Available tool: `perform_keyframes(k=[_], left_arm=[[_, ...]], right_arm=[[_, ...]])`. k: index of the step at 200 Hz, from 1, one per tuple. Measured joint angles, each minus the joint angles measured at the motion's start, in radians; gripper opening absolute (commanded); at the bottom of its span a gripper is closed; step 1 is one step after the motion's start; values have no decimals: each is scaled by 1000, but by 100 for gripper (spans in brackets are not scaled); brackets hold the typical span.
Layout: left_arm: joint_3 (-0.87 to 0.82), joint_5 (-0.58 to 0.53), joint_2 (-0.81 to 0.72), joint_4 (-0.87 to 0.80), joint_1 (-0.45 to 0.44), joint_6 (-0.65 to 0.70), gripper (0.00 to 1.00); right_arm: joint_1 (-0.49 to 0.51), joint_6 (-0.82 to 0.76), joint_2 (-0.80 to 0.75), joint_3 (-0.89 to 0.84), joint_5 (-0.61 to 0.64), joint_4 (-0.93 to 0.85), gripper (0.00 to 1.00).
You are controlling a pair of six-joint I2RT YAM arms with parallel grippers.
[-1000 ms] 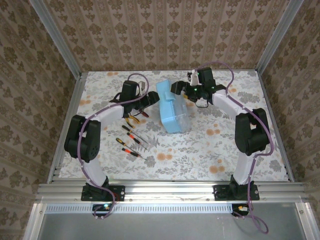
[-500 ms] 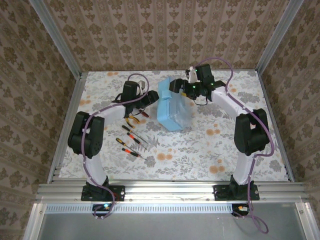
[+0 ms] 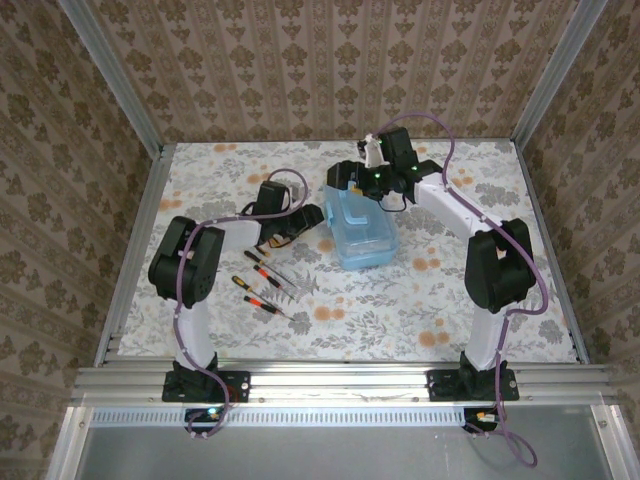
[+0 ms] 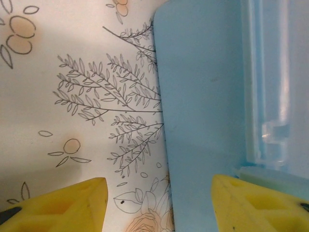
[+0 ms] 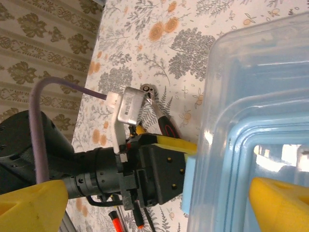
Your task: Pack the tool kit
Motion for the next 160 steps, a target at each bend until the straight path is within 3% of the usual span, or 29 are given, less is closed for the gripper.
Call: perform_keyframes(k=[41,73,90,110,115,160], left_arm=[[-1,2,-1,18,9,-3,58],[2,-49,-51,-103,27,63,60],[19,-109,-105,-202,29,123,70],[57,-170,-167,-295,28,190,90],[68,-185,-183,-310,28,203,99],[94,-225,-232,-370,27,275,100]], right_arm=[[-8,-77,-3,28,98,-134,100],[-34,-197,-32,92,266,-281,100],[-51,-257,-53,109,342,-332,100],[-62,-310,-53,122,394,-373,100],[-64,-319,-51,124,402,-381,100],[-57,-393,16,141,415,-401,100]])
